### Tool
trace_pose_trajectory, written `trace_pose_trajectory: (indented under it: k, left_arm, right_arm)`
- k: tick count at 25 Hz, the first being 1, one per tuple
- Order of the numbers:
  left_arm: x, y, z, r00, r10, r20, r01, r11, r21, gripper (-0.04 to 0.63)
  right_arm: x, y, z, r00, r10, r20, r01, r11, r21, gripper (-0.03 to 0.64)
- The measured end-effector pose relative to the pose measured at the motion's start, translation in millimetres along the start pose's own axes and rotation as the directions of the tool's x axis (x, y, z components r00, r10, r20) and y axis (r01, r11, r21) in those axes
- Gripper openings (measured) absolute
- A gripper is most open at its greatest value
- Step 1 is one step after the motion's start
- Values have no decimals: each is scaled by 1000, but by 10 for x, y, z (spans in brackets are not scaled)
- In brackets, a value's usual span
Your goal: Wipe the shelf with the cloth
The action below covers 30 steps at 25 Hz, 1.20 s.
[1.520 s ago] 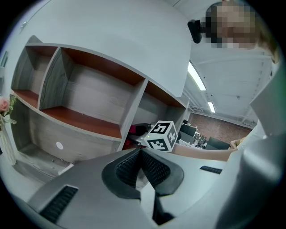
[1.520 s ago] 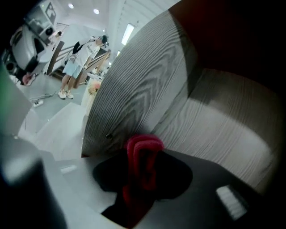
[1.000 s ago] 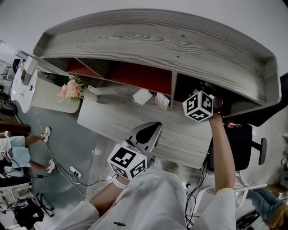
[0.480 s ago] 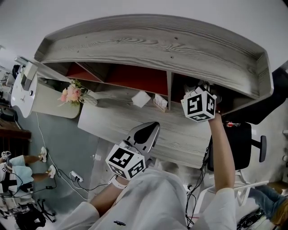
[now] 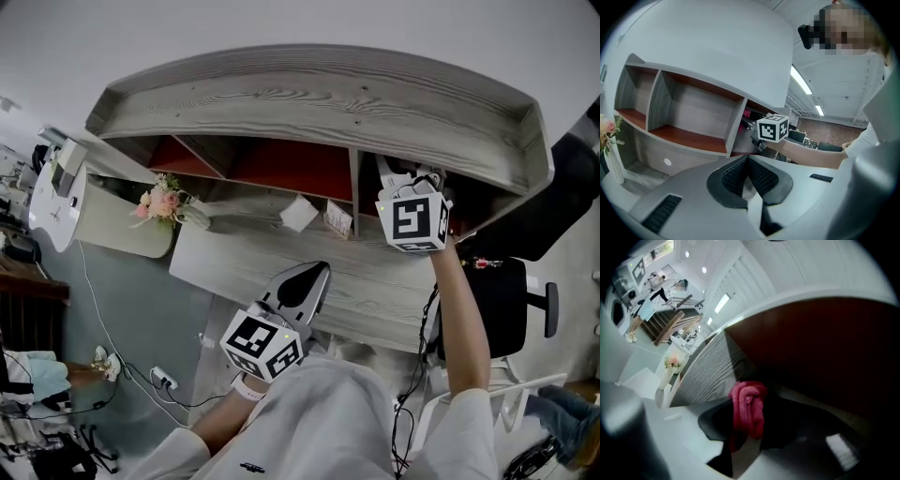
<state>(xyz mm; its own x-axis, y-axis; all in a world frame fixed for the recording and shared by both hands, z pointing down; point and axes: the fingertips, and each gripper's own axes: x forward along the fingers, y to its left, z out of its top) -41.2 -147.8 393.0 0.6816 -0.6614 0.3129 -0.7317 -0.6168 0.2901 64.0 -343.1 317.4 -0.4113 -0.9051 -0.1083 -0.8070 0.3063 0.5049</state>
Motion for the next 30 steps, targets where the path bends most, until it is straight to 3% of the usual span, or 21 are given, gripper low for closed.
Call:
trace_pose_trajectory:
  k: [15, 19, 23, 30]
  left_arm:
    - [-212, -159, -105, 1000, 10, 2, -10, 1000, 7, 6]
    - [-226, -187, -91, 1000, 10, 9, -10, 1000, 11, 6]
    - [-227, -220, -102, 1000, 8, 9, -8, 1000, 10, 6]
    - [-214, -235, -162, 1000, 4, 2, -4, 1000, 7, 6]
  right_arm:
    - [-374, 85, 477, 991, -20, 130, -6, 980, 198, 132]
    - [-467, 145, 551, 989, 2, 145, -30, 981, 192, 132]
    - [-535, 247, 517, 991, 59, 118, -73, 990, 119, 132]
    - [-544, 454, 248, 986, 156, 63, -159, 986, 46, 132]
